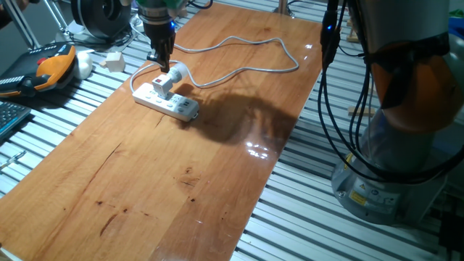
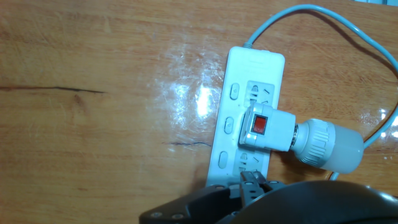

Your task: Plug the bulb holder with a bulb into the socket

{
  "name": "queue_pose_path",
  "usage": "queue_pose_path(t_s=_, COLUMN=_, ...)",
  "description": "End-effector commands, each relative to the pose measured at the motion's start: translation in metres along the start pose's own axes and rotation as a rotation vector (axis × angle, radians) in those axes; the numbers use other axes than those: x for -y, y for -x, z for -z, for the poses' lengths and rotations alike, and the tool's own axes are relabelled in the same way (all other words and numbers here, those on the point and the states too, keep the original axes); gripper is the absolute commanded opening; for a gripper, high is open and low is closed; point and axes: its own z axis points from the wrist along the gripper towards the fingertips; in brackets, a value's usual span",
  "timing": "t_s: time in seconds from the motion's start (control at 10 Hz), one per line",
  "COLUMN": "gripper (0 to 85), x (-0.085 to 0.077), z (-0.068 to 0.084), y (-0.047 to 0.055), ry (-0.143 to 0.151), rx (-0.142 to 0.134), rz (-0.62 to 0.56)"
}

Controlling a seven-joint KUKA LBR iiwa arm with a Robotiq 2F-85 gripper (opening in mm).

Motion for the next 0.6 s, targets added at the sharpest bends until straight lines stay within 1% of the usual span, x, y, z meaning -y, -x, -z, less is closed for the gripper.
queue_pose_path(t_s=0.0, gripper=0.0, x=-0.0002, z=-0.0001, y=0.0000, ry=0.000, rx=0.000, rz=0.000)
queue_pose_path(t_s=0.5, gripper=0.0, x=-0.0012, z=0.0007, y=0.0004, ry=-0.005, rx=0.001, rz=-0.001)
